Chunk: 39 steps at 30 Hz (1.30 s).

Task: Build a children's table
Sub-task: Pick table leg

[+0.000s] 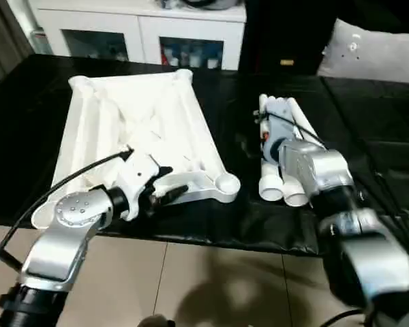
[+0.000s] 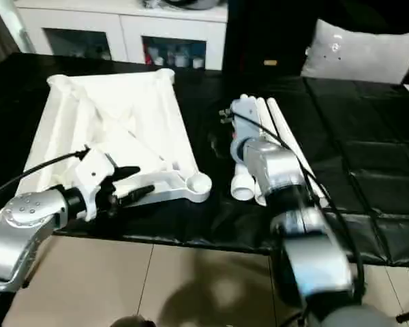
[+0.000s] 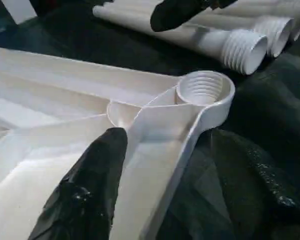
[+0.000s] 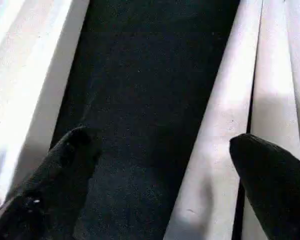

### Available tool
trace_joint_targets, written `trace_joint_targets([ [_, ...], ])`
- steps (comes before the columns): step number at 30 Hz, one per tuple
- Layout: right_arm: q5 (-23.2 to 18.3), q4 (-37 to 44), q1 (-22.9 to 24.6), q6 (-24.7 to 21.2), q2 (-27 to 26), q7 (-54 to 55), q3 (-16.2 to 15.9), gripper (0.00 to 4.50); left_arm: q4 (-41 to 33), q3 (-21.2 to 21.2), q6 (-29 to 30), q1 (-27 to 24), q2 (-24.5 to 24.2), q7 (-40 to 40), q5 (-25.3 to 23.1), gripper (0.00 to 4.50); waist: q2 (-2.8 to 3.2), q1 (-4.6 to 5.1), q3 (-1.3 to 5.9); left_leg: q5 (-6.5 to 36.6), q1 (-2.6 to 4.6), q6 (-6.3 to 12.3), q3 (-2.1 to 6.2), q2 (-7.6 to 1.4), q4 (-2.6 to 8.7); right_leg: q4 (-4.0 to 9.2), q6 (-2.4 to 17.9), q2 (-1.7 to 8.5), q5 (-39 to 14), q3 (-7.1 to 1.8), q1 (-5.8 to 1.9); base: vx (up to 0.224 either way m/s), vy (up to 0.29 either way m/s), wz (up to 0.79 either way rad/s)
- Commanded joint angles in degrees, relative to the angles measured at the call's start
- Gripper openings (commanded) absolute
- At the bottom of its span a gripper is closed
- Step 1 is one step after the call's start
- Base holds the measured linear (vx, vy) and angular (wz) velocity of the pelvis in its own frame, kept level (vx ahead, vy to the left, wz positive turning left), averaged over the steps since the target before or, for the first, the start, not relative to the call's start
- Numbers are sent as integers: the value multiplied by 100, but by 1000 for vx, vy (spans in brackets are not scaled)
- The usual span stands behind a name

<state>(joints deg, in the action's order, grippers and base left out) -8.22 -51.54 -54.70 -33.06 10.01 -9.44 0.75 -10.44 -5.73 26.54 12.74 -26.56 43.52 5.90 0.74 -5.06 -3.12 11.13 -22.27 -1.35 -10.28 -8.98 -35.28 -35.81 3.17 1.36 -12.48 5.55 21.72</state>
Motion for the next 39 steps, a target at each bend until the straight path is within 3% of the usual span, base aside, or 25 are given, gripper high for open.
trace_joint_targets([
  [1, 83, -490, -303, 217, 13, 99, 98, 450, -181, -106, 215, 8, -77, 26, 20, 329, 33, 1, 373, 403, 115, 2, 233, -528, 405, 353, 1029, 855, -54, -488, -282, 0, 0, 0],
  [7, 81, -1060, -501, 405, -37, 205, 245, 450, -160, -163, 329, 77, -117, 15, 31, 344, 53, 5, 363, 619, 138, -44, 228, -538, 404, 373, 989, 839, -467, -482, -249, 0, 0, 0],
  [11, -49, -1419, -569, 302, -60, 90, 379, 450, -164, -206, 402, 101, -137, 26, 18, 344, 78, 1, 372, 623, 133, -50, 233, -543, 398, 359, 1031, 839, -349, -485, -255, 0, 0, 0],
  [14, -24, -1589, -590, 334, -43, 93, 435, 450, -170, -247, 428, 111, -136, 9, 1, 344, 63, 5, 381, 576, 124, -26, 229, -534, 390, 346, 1065, 836, -255, -478, -264, 0, 0, 0],
  [15, -19, -1606, -591, 339, -40, 104, 443, 450, -171, -252, 432, 112, -135, 8, 0, 344, 102, -3, 380, 579, 125, -34, 235, -539, 388, 341, 1071, 842, -254, -477, -258, 0, 0, 0],
  [16, -4, -1685, -602, 310, -29, 125, 473, 450, -173, -280, 453, 115, -128, 7, 5, 344, 80, 8, 381, 577, 122, -30, 231, -538, 390, 342, 1074, 831, -233, -477, -263, 0, 0, 0],
  [20, -27, -1860, -591, 229, -44, -5, 541, 450, -178, -312, 472, 117, -123, -2, 22, 344, 82, 1, 381, 609, 124, -31, 229, -539, 386, 347, 1110, 836, -256, -474, -263, 0, 0, 0],
  [25, -59, -1938, -549, 133, -52, -224, 536, 413, -168, -351, 494, 122, -122, -17, 17, 350, 74, 1, 375, 612, 120, -9, 229, -543, 388, 353, 1105, 834, -333, -473, -266, 0, 0, 0],
  [26, -60, -1942, -547, 131, -53, -231, 536, 385, -168, -351, 494, 121, -124, -15, 19, 350, 76, -2, 376, 621, 127, -6, 229, -548, 388, 351, 1104, 832, -341, -470, -257, 0, 0, 0],
  [35, -7, -2065, -587, 2, -73, -332, 597, 321, -174, -374, 504, 122, -134, -17, 41, 350, 82, -5, 373, 672, 128, -27, 226, -546, 385, 364, 1117, 838, -421, -471, -252, 0, 0, 0],
  [36, -2, -2065, -584, -3, -77, -337, 597, 308, -180, -371, 504, 115, -137, -20, 48, 350, 54, -2, 372, 675, 130, -26, 222, -547, 388, 367, 1114, 837, -431, -472, -253, 0, 0, 0],
  [39, 18, -2077, -581, 1, -86, -353, 594, 287, -194, -361, 506, 96, -146, -31, 59, 350, 49, -6, 376, 615, 124, -12, 224, -542, 384, 356, 1109, 842, -435, -473, -258, 0, 0, 0],
])
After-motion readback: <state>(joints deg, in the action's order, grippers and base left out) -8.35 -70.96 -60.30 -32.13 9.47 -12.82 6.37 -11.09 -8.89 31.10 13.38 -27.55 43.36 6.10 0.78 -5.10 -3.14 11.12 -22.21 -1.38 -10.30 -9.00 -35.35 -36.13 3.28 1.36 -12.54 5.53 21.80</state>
